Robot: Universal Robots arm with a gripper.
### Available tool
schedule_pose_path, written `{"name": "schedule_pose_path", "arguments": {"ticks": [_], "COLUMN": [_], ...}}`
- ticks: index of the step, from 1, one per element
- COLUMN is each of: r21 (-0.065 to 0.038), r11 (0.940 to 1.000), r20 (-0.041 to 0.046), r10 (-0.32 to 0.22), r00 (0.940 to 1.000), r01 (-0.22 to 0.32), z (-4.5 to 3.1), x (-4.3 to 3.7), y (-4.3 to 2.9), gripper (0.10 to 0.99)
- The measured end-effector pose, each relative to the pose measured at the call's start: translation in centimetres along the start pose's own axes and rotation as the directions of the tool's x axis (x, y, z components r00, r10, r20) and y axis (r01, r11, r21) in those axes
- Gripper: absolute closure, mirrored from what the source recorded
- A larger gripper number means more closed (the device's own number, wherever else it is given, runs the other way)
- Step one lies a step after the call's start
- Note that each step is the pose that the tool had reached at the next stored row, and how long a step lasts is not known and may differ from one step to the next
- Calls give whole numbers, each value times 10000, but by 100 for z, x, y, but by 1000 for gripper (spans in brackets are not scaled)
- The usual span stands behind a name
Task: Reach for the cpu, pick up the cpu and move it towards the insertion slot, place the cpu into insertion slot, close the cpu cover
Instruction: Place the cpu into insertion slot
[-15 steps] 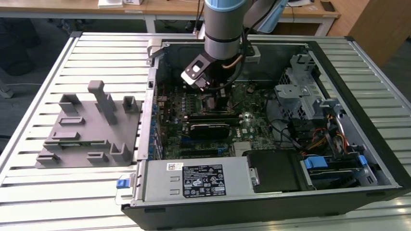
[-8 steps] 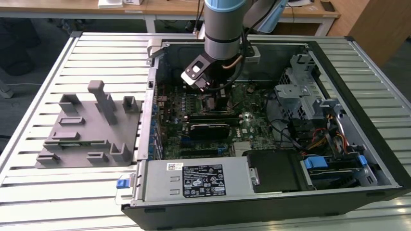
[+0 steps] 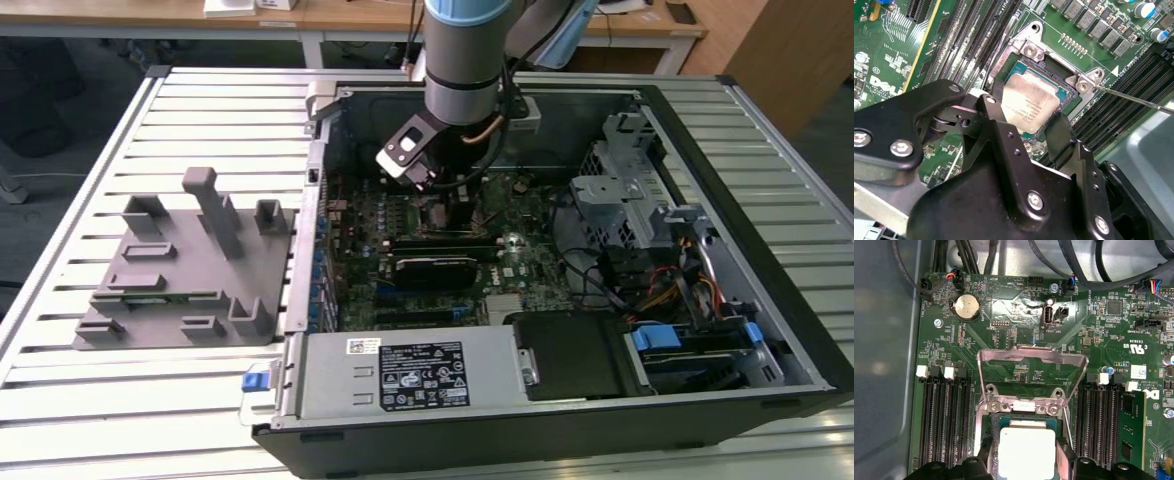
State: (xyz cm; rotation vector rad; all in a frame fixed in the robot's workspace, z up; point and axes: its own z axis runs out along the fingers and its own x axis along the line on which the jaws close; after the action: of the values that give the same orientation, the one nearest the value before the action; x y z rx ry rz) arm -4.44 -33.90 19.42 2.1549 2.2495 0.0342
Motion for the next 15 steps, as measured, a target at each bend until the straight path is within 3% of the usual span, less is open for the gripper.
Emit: {"name": "schedule_pose_path", "arguments": {"ticks": [12,14,15], "r21": [0,3,2], "r11": [10000,10000,10000], "r20": [-1,2,0], "r10": [-67,-72,-78], "r00": [10000,10000,10000], "r01": [67,72,78], "z": [0,-1,-1], "x": [1,0,0], "y": [-4,-5,-4], "gripper": [482,494,557]}}
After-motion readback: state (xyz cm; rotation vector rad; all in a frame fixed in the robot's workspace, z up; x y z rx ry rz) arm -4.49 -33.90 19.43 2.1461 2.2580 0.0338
